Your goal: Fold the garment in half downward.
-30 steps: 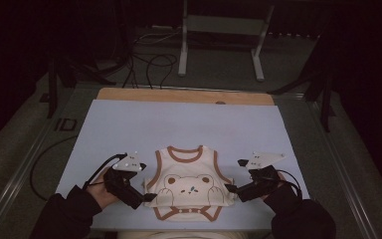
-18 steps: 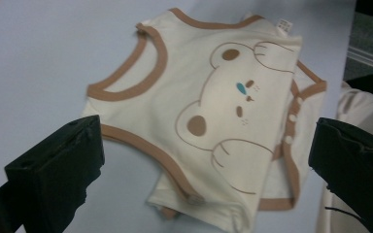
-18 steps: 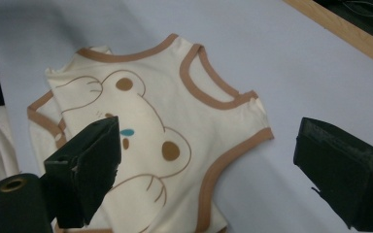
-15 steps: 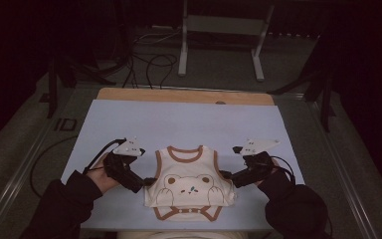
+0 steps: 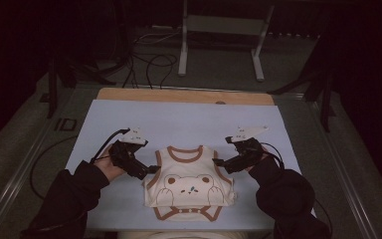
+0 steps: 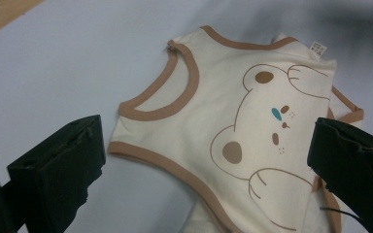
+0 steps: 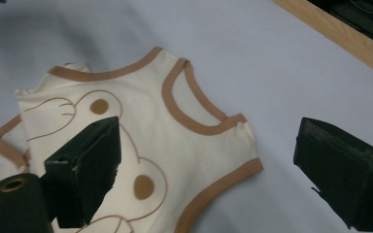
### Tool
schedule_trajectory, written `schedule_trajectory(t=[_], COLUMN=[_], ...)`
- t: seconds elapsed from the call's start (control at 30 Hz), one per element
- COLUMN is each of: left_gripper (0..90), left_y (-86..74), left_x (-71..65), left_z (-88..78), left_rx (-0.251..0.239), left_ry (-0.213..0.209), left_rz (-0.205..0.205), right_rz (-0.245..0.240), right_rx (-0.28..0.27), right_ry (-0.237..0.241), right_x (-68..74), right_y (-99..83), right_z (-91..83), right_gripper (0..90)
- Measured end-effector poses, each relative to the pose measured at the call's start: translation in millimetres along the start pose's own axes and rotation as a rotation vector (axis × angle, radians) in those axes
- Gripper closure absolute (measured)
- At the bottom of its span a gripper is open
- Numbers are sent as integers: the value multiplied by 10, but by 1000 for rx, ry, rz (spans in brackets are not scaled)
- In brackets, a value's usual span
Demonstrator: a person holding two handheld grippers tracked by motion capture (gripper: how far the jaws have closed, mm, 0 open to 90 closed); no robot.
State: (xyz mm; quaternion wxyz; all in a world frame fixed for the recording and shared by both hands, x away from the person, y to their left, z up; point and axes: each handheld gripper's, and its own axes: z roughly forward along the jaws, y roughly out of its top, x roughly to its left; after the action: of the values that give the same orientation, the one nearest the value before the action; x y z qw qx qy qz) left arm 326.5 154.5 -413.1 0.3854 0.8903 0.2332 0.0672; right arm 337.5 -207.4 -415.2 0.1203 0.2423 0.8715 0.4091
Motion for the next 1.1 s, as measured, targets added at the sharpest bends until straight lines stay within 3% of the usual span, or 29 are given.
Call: schedule_trajectory(t=[0.33,0.47,0.73,0.93,1.0,1.1], left_gripper=[7,7,7,7,7,7], left_y=[37,30,-6,-65,-90,-127], left_x=[186,248,375,472,510,559], left_z=[233,332,510,642,686,746], left_rx=[7,9,22,32,56,74], left_ry=[0,29,22,17,26,31], left_rz=[-21,-21,-41,-72,-76,-110], right_rz=[24,40,46,68,75,88], right_rx=[37,57,95,129,146,156], right_ry=[12,19,28,39,41,54], right_x=[-192,-257,-360,-407,-423,-444], right_y=[-23,-77,-158,-180,-189,-204], right_z=[231,316,480,616,661,720], right_gripper=[101,103,103,103,103,111])
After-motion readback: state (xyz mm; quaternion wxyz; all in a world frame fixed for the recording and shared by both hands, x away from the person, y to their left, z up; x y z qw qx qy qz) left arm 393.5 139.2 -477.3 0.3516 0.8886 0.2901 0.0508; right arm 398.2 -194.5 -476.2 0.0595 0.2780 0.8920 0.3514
